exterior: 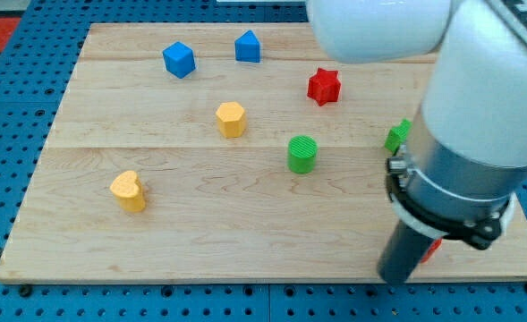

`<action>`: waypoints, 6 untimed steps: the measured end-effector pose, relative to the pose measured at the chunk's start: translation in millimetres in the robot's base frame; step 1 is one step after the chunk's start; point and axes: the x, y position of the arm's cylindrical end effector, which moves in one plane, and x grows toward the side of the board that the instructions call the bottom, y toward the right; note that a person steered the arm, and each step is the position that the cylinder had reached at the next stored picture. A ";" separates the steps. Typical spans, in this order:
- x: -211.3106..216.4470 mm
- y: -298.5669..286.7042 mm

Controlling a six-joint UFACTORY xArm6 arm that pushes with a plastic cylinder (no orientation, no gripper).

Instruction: Push the red circle slightly up and left

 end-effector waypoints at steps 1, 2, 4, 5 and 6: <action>-18.5 6.4; -8.8 40.6; -21.8 68.8; -35.9 58.6; -51.7 34.9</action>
